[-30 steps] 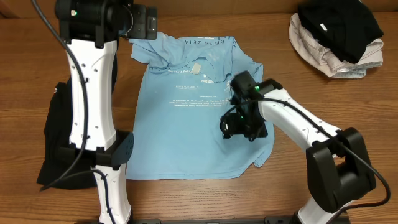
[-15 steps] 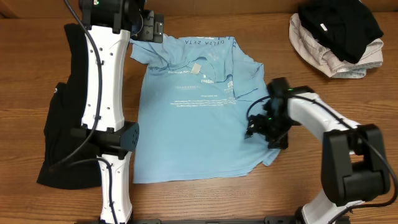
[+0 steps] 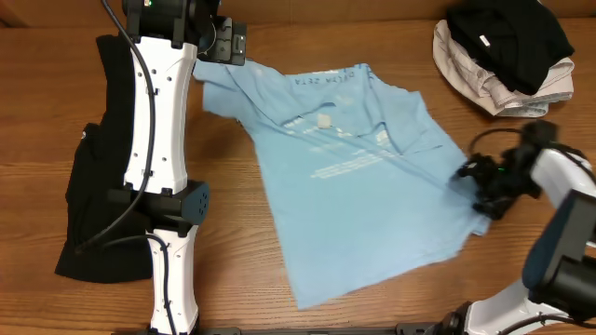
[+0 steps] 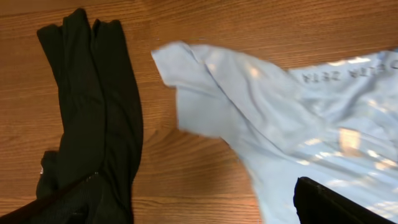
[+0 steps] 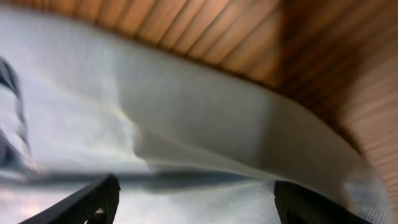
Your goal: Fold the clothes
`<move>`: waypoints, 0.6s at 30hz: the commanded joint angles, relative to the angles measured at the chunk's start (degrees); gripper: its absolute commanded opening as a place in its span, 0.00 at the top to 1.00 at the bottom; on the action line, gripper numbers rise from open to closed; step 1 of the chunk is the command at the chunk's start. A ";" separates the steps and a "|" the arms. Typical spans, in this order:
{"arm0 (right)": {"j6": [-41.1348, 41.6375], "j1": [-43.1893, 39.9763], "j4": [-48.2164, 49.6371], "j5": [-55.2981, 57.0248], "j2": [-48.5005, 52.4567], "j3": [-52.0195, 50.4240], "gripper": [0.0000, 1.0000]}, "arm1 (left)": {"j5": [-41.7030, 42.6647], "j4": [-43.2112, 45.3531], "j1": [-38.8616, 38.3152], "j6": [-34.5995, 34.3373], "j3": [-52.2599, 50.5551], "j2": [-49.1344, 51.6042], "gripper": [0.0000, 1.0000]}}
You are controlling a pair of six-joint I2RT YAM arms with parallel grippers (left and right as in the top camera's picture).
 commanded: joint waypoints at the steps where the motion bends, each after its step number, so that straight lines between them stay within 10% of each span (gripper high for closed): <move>1: -0.57 -7.58 1.77 3.50 0.85 -0.20 0.16 | 0.63 -0.02 -0.02 2.32 0.22 1.79 0.00; 9: -1.44 -16.46 -5.25 -1.92 0.83 11.02 0.16 | 0.68 -0.31 -0.02 4.94 0.22 9.49 0.00; 18: -8.00 -7.13 -18.62 -1.99 -2.12 22.73 0.12 | 4.90 -0.17 -0.02 10.67 0.22 19.85 0.00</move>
